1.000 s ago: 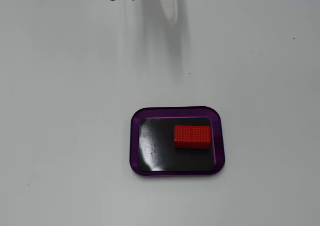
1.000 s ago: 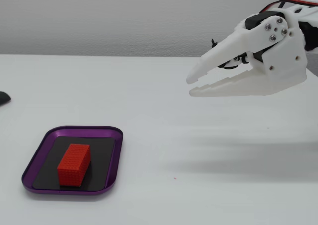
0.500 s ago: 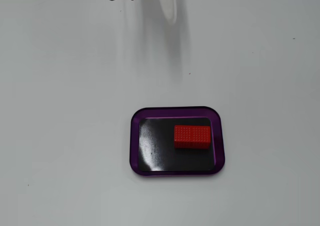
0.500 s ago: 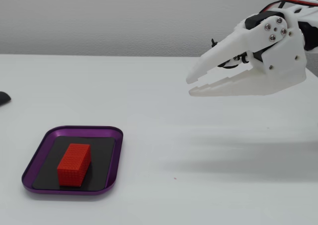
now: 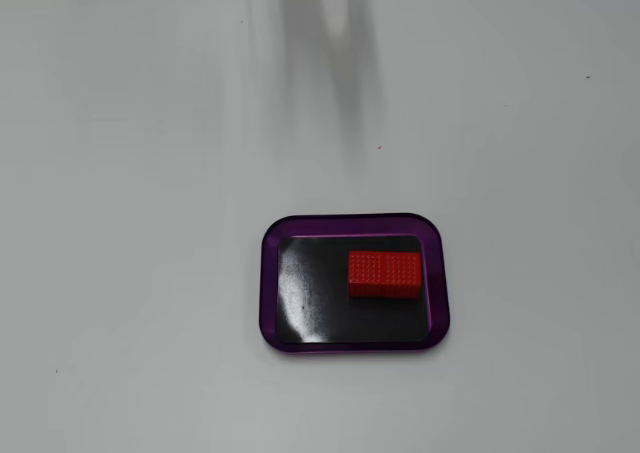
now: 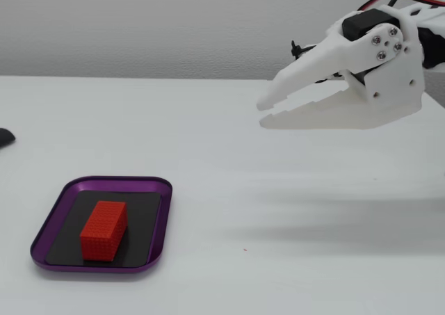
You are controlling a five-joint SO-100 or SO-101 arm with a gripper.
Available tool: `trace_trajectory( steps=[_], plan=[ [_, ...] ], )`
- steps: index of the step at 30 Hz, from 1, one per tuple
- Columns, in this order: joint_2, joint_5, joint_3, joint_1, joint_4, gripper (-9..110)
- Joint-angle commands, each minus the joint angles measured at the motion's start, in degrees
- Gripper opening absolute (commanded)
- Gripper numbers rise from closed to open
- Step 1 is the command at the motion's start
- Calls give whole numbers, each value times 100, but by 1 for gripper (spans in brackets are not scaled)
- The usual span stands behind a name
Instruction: Remove the cube from the box.
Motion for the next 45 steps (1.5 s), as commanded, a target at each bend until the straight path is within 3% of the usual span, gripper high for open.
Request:
trace_trajectory(
  steps=[1, 8, 14, 22, 30, 45],
  plan=[
    [-809, -35, -835, 35, -70, 2],
    [-5010, -9, -3586, -62, 18, 5],
    [-8227, 0, -6548, -79, 1037, 13],
    [-10617, 88, -9615, -624, 2162, 23],
    [-11707, 237, -10239, -659, 2224, 24],
    [-11909, 185, -9853, -246, 2188, 24]
  ],
)
